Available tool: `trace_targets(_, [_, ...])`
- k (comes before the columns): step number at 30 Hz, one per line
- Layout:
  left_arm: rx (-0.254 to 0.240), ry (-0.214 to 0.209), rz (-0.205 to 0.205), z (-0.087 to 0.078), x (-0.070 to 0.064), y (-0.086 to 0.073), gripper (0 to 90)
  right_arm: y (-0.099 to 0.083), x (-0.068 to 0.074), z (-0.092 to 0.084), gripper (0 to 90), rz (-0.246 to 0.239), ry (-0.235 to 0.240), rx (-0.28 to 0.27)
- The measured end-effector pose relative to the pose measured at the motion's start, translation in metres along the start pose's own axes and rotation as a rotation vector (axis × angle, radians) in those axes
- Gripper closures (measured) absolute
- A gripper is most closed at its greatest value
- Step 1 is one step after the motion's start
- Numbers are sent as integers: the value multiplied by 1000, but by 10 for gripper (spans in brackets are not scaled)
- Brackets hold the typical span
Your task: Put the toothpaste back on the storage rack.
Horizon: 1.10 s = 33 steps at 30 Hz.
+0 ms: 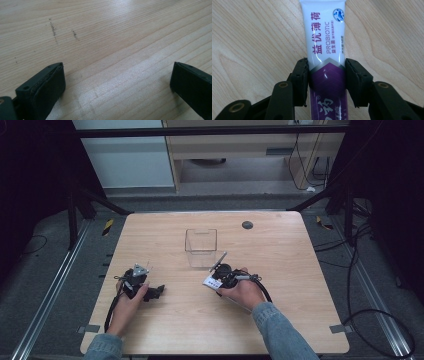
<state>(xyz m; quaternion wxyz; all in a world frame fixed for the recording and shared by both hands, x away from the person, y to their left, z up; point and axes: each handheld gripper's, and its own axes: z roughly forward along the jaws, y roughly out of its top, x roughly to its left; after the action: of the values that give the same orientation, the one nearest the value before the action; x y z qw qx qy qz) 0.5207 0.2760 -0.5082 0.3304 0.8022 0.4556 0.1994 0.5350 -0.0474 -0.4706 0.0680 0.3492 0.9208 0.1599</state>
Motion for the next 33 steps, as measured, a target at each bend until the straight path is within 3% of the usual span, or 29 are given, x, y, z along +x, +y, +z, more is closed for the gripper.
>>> trace_targets(11, [-1, 1, 1, 0, 0, 0, 0, -1, 1, -6, 755, 8, -10, -32])
trace_targets(19, [0, -1, 0, 0, 0, 0, 0, -4, 1, -11, 784, 12, 4, -65])
trace_targets(26, [0, -1, 0, 0, 0, 0, 0, -8, -2, -30, 787, 54, 2, -173])
trace_targets(33, [0, -1, 1, 0, 0, 0, 0, -9, -8, -41, 789, 96, 11, -242])
